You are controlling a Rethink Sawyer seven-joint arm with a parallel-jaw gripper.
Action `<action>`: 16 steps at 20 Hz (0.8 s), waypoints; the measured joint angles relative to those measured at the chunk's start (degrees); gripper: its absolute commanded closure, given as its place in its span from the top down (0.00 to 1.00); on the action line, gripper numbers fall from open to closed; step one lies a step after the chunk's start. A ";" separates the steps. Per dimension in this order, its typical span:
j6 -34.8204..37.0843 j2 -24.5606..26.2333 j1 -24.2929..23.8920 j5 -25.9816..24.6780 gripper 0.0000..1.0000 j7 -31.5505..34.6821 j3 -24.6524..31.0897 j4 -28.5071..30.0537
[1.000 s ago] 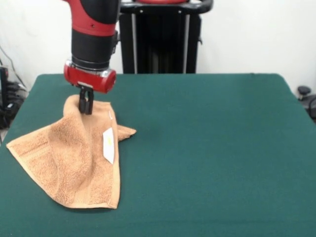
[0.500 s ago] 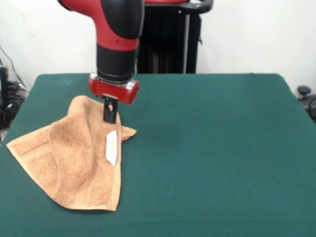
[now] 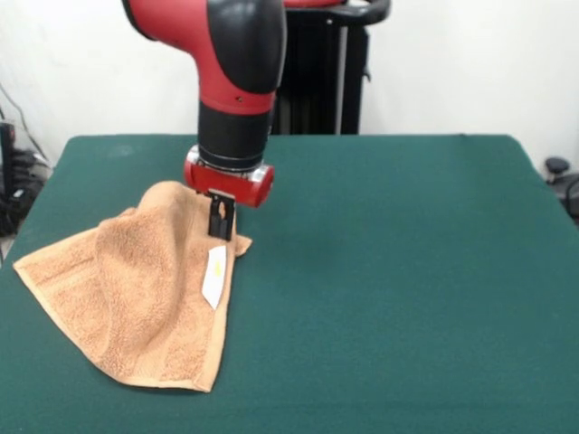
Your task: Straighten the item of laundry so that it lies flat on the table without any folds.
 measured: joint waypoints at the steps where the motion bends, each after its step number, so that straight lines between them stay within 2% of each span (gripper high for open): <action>1: 0.01 0.01 0.01 0.35 0.00 0.00 0.01 0.01; 9: 0.02 0.11 0.06 1.49 0.00 0.00 0.00 0.02; 16: 0.05 0.40 0.50 4.70 0.00 0.00 0.00 -0.04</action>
